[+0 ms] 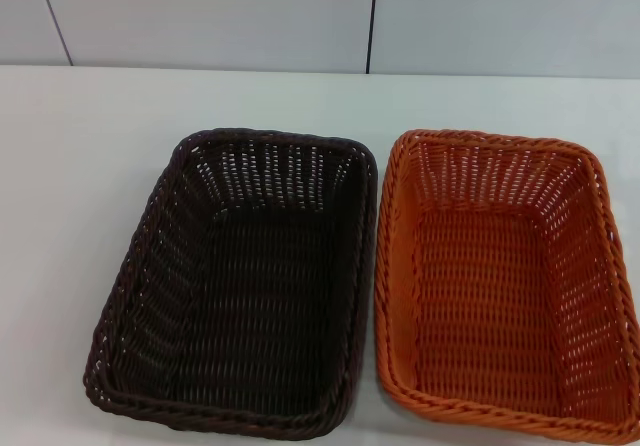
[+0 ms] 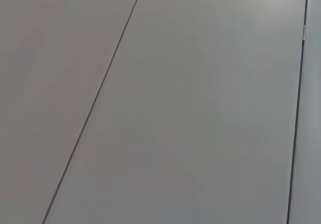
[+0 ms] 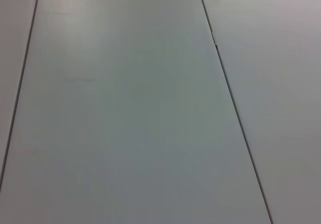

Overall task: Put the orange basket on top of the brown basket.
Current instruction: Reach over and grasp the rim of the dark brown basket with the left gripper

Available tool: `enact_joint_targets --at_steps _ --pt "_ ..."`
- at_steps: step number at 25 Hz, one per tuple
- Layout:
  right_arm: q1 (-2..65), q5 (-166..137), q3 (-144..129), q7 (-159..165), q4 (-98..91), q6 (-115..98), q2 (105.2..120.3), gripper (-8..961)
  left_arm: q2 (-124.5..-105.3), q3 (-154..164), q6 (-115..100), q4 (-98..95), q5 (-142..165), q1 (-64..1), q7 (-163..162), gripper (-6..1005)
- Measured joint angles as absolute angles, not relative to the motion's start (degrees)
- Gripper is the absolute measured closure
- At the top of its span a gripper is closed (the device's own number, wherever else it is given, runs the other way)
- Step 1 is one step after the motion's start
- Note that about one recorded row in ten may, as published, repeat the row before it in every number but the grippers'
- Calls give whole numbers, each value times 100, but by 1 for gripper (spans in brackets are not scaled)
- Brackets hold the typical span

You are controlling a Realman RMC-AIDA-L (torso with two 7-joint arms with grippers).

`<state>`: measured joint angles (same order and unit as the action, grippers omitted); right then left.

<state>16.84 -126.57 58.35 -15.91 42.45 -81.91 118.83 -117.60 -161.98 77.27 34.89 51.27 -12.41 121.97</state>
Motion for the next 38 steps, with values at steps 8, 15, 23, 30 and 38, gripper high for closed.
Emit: enact_joint_targets --at_steps 8,15,23,30,38 --pt "1698 -12656 5838 -1591 4245 -8191 11883 206 -11767 -16185 7753 3481 5136 -1239 12147 178" --pt "1717 -12656 5835 -1591 4236 -8191 11883 207 -11769 -16181 7764 3483 5151 -1239 12085 182" --pt "1723 -12656 5822 -1591 4231 -8191 11883 206 -11765 -15971 7829 3510 5164 -1194 11750 188" --pt "1732 -12655 5814 -1591 4215 -8192 11882 205 -11760 -15709 7825 3700 5164 -1134 11472 193" --pt "1740 -12656 5809 -1591 4200 -8192 11883 206 -11745 -14922 7793 4829 5964 -926 10061 198"
